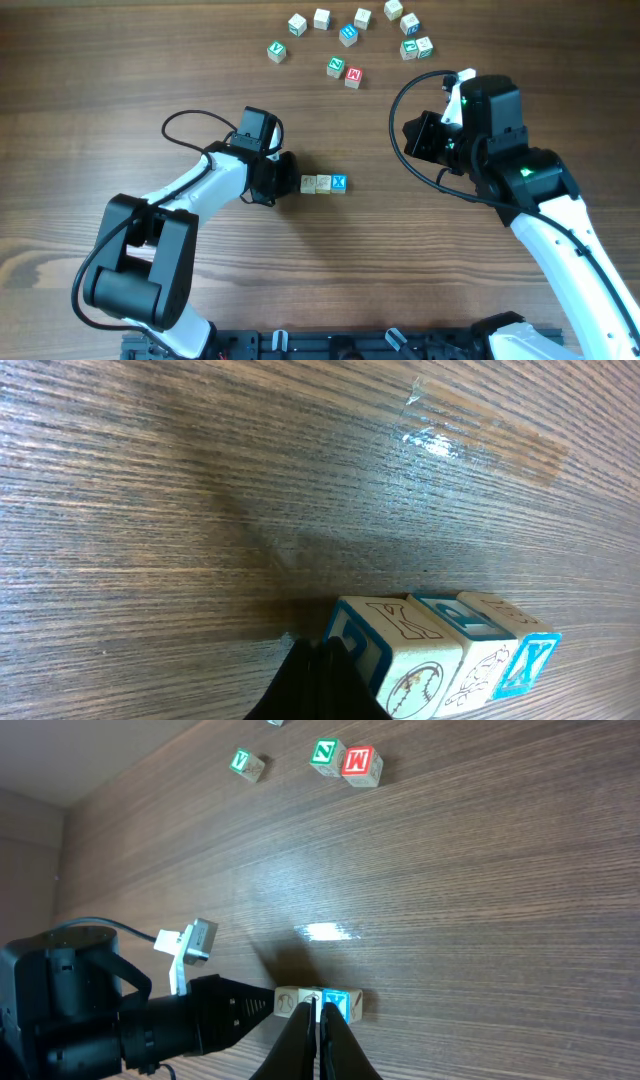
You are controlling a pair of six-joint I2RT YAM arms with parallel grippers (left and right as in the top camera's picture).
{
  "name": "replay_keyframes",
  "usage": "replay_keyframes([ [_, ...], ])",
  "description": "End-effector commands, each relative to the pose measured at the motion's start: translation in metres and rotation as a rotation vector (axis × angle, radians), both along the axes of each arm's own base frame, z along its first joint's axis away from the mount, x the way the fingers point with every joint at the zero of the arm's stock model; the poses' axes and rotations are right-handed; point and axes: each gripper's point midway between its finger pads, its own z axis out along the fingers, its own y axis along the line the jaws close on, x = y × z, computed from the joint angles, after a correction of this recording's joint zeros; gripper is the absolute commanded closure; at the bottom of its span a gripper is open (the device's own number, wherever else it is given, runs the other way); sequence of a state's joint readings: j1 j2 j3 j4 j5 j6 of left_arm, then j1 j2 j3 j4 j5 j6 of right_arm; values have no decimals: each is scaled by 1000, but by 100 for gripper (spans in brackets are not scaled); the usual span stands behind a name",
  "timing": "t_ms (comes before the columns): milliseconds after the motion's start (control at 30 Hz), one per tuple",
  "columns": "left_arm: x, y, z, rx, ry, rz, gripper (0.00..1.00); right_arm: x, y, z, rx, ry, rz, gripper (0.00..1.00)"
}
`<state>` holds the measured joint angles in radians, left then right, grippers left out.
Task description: Form a horizontal line
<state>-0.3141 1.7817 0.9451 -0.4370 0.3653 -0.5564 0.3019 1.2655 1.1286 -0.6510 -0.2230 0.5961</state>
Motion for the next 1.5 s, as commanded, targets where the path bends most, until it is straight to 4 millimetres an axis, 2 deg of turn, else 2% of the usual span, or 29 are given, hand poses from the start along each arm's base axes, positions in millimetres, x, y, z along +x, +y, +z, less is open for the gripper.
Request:
replay_keyframes([
  [0,-7,-4,-3,-21,28,-5,96,1,-2,9,-19,-35,1,96],
  [733,-8,-4,-3,-28,33,-7,96,4,-7,9,-35,-43,-21,96],
  [900,-2,9,-8,54,6,19,96,7,-6,8,-35,-49,-23,96],
  [967,0,14,-10,85,-4,29,96,13,-4,0,-39,-34,-22,95],
  [1100,2,17,-10,101,-11,35,96,21,-2,-31,-64,47,-21,95],
  [1167,3,21,-7,100,-13,46,96,22,4,-48,-54,103,-5,96],
  [1233,6,28,-2,97,-20,68,96,22,8,-57,-43,134,7,96],
  [1333,15,41,12,86,-56,111,96,29,11,-62,-39,128,6,96],
  [1467,18,51,26,80,-78,144,96,40,24,-62,-16,90,32,95],
])
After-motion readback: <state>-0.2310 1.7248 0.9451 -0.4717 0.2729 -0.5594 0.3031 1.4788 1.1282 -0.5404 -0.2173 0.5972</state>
